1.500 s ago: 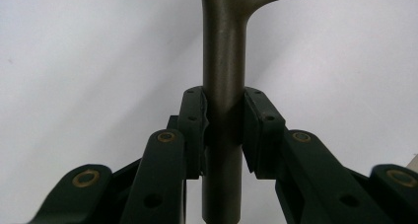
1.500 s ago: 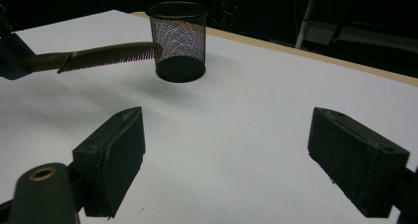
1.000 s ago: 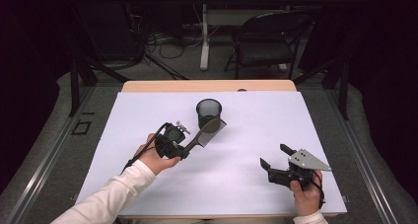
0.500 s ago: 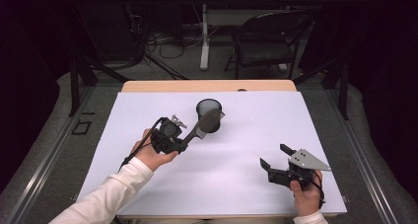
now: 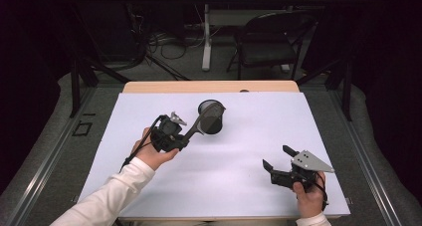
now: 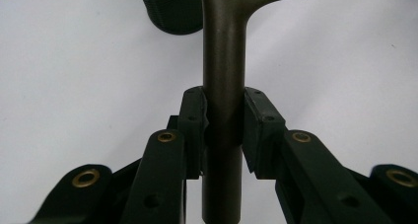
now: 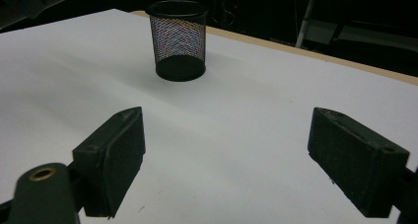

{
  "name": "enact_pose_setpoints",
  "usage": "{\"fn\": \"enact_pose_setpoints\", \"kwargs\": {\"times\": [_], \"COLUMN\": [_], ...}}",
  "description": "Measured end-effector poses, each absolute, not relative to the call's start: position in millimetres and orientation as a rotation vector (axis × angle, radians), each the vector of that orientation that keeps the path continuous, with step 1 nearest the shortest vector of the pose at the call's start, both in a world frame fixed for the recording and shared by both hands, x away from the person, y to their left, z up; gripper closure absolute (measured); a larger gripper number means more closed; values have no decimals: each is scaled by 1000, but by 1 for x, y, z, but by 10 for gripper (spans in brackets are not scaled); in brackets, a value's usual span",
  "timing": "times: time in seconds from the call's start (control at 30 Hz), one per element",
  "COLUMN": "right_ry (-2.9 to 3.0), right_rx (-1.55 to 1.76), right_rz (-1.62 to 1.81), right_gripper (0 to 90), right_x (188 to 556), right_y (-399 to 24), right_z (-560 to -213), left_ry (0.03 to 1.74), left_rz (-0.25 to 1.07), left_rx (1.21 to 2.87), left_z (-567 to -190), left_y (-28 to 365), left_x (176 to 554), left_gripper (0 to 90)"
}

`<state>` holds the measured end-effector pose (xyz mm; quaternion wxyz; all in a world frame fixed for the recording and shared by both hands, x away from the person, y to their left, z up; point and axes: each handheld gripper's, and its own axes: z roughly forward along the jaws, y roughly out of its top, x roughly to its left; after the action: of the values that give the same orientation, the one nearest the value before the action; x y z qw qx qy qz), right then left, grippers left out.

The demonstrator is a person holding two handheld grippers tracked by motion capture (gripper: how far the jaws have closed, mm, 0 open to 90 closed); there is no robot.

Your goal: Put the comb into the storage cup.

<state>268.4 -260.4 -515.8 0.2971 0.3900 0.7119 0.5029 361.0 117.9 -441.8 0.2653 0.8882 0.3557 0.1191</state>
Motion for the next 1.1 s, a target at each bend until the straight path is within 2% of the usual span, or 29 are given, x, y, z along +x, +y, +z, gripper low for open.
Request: {"fn": "enact_pose_setpoints", "kwargs": {"times": [1.1], "right_ry": [1906], "right_rx": [1038], "right_rz": [1332], "right_gripper": [146], "right_x": [269], "right_y": [-260], "right_z": [-517], "left_ry": [922], "left_rz": [495], "left_rx": [2156], "left_z": [-438], "left_y": [121], "left_x": [369], "left_gripper": [727]}}
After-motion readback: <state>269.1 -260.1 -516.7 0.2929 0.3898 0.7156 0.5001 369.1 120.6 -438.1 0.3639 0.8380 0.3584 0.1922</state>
